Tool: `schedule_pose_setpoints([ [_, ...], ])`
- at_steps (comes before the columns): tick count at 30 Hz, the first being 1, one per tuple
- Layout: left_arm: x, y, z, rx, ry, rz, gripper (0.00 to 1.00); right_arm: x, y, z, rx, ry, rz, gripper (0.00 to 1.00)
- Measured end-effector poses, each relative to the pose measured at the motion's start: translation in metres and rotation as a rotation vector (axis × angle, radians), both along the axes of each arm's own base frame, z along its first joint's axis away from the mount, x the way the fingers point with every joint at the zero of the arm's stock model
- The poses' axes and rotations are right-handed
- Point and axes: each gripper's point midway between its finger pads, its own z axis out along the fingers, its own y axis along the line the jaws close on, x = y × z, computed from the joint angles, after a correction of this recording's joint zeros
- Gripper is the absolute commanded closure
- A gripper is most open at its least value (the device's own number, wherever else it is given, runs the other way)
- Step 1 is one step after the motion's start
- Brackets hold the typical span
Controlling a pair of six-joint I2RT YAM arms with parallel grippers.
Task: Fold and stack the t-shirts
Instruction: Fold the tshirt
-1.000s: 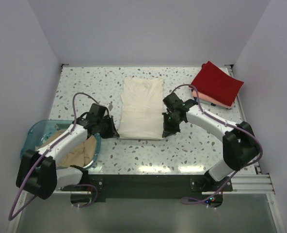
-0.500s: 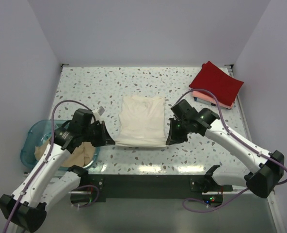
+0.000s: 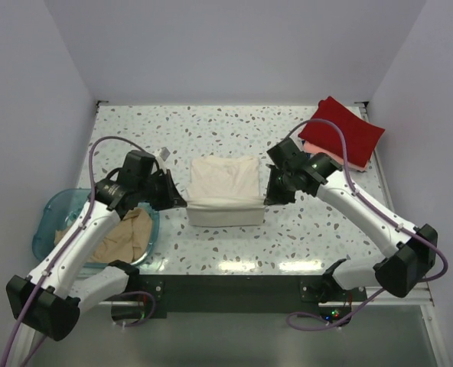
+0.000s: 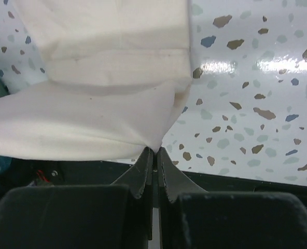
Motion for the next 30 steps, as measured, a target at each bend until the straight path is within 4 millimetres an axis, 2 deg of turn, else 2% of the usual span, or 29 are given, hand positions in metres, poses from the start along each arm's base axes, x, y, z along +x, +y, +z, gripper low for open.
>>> schedule_pose_setpoints([
  [9, 0.039, -0.012, -0.011, 0.008, -0.025, 0.015, 1.00, 0.059, -0.011, 0.006, -0.023, -0.051, -0.053, 1.00],
  [14, 0.061, -0.015, -0.015, 0.009, -0.035, 0.030, 1.00, 0.089, -0.011, 0.002, -0.050, -0.050, -0.048, 1.00],
  [24, 0.107, -0.006, -0.022, 0.015, -0.049, 0.094, 1.00, 0.150, -0.001, -0.002, -0.063, -0.065, -0.029, 1.00],
  [30, 0.142, 0.001, -0.036, 0.022, -0.026, 0.115, 1.00, 0.188, 0.006, -0.012, -0.066, -0.066, -0.021, 1.00],
])
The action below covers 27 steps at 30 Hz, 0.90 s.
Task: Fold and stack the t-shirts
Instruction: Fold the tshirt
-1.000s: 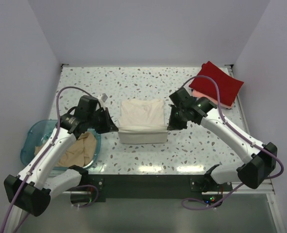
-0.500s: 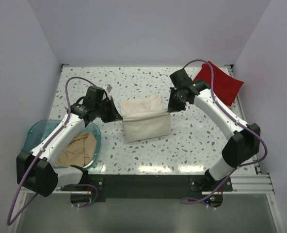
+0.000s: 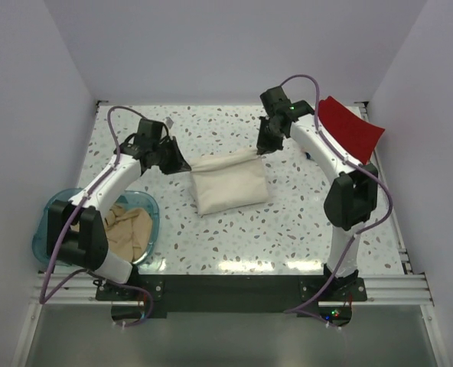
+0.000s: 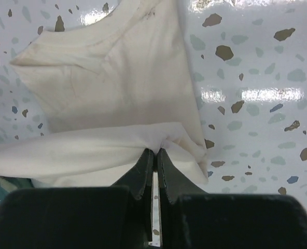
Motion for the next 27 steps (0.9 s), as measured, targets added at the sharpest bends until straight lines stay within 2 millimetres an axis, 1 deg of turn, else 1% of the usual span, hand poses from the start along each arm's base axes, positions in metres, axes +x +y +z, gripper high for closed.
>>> schedule_pose_setpoints([
  [4, 0.022, 0.007, -0.006, 0.004, 0.002, 0.015, 1.00, 0.022, 0.006, -0.011, -0.001, 0.008, 0.009, 1.00],
  [8, 0.038, 0.012, -0.016, 0.009, 0.016, 0.015, 1.00, 0.039, 0.011, -0.024, -0.002, 0.020, 0.017, 1.00],
  [11, 0.045, 0.013, -0.028, 0.014, 0.034, 0.004, 1.00, 0.043, 0.011, -0.037, -0.010, 0.042, 0.018, 1.00],
  [16, 0.053, 0.013, -0.050, 0.021, 0.074, -0.010, 1.00, 0.044, 0.010, -0.053, -0.014, 0.079, 0.019, 1.00],
  [18, 0.054, 0.014, -0.057, 0.026, 0.085, -0.013, 1.00, 0.044, 0.010, -0.057, -0.014, 0.088, 0.020, 1.00],
  [19, 0.055, 0.015, -0.059, 0.028, 0.089, -0.012, 1.00, 0.045, 0.010, -0.058, -0.014, 0.089, 0.020, 0.98],
  [20, 0.057, 0.015, -0.060, 0.029, 0.090, -0.012, 1.00, 0.047, 0.011, -0.060, -0.016, 0.091, 0.022, 0.94],
  [21, 0.060, 0.016, -0.061, 0.031, 0.090, -0.010, 0.96, 0.049, 0.012, -0.061, -0.016, 0.090, 0.023, 0.89],
  [22, 0.063, 0.016, -0.061, 0.032, 0.088, -0.007, 0.86, 0.052, 0.012, -0.063, -0.016, 0.088, 0.024, 0.65],
  [23, 0.066, 0.017, -0.061, 0.037, 0.084, -0.006, 0.61, 0.055, 0.013, -0.064, -0.015, 0.085, 0.022, 0.52],
  [24, 0.071, 0.019, -0.062, 0.047, 0.076, -0.004, 0.50, 0.059, 0.012, -0.064, -0.020, 0.078, 0.025, 0.39],
  [25, 0.077, 0.022, -0.062, 0.056, 0.069, 0.007, 0.42, 0.064, 0.011, -0.064, -0.021, 0.069, 0.027, 0.28],
  [26, 0.082, 0.025, -0.062, 0.062, 0.065, 0.020, 0.30, 0.069, 0.010, -0.062, -0.021, 0.057, 0.030, 0.10],
  [27, 0.088, 0.029, -0.061, 0.070, 0.056, 0.034, 0.26, 0.074, 0.008, -0.062, -0.018, 0.049, 0.029, 0.07],
])
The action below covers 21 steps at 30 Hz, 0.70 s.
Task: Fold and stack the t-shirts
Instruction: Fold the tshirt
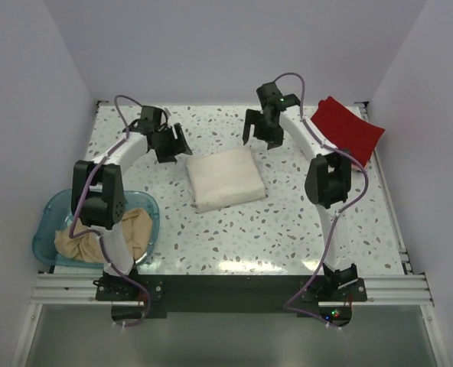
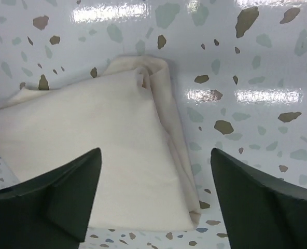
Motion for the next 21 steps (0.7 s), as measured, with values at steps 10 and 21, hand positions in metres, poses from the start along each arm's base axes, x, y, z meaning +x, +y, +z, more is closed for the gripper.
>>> schedule_pose_setpoints([
  [10, 0.007, 0.011, 0.012, 0.005, -0.064, 0.038, 0.20, -0.005, -0.010, 0.002, 0.057, -0.043, 0.098, 0.01],
  [21, -0.073, -0.007, -0.036, -0.025, 0.076, -0.046, 0.29, -0.070, -0.013, -0.018, 0.247, 0.006, 0.185, 0.01],
])
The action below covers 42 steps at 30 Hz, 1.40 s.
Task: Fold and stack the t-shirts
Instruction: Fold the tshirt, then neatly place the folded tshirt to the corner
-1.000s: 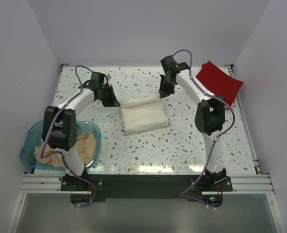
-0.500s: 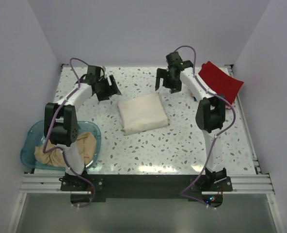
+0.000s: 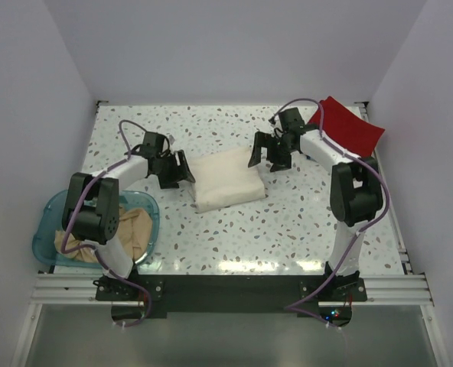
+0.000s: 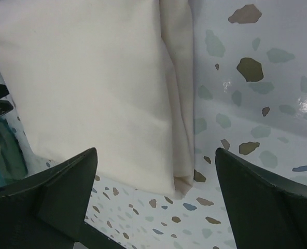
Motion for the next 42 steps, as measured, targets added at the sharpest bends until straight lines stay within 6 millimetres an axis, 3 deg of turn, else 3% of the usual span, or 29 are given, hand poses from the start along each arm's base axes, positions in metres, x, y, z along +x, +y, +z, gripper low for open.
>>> schedule_pose_setpoints([
  [4, -0.010, -0.003, -0.008, -0.019, 0.024, -0.016, 0.34, -0.016, 0.004, -0.019, 0.051, 0.049, 0.020, 0.01],
  [10, -0.006, -0.013, -0.006, -0.062, 0.001, -0.045, 0.41, -0.035, 0.003, -0.039, 0.077, 0.109, 0.016, 0.01],
  [18, -0.002, -0.025, -0.021, -0.118, 0.028, -0.056, 0.51, -0.025, 0.006, -0.033, 0.126, 0.074, 0.028, 0.02],
  [25, 0.002, -0.030, -0.026, -0.144, 0.037, -0.050, 0.65, -0.011, 0.006, -0.046, 0.168, 0.096, 0.041, 0.03],
  [42, 0.008, -0.041, -0.028, -0.158, 0.036, -0.062, 0.67, 0.000, 0.038, -0.048, 0.338, 0.103, 0.123, 0.19],
])
